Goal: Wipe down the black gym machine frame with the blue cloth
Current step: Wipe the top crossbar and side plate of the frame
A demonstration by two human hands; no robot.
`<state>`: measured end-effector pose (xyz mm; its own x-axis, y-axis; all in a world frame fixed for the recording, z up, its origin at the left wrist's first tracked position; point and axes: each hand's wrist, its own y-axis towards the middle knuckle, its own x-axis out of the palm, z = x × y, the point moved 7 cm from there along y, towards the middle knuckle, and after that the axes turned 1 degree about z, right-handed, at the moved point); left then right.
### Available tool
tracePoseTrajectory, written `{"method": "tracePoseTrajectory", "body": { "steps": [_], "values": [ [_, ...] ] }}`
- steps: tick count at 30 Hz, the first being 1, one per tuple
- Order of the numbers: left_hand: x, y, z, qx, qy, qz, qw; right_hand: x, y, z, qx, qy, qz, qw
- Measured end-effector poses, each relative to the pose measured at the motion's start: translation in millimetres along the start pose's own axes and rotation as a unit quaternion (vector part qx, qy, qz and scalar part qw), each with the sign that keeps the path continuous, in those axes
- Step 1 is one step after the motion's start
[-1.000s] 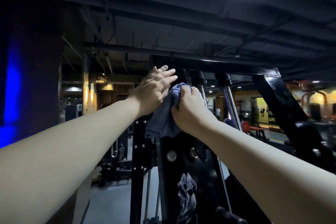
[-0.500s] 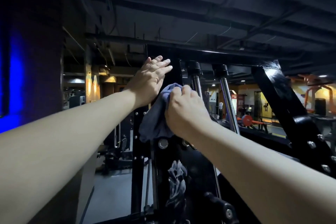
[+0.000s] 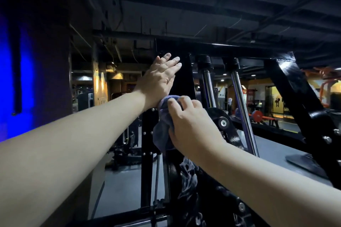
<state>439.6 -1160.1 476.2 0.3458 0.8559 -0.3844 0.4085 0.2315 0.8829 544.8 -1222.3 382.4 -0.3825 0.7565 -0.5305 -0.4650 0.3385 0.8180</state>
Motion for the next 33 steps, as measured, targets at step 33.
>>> {"method": "tracePoseTrajectory", "body": {
  "steps": [33],
  "values": [
    [5.6, -13.4, -5.1, 0.029, -0.047, 0.034, 0.998, 8.4, -27.8, -18.6, 0.065, 0.068, 0.051, 0.994]
  ]
}}
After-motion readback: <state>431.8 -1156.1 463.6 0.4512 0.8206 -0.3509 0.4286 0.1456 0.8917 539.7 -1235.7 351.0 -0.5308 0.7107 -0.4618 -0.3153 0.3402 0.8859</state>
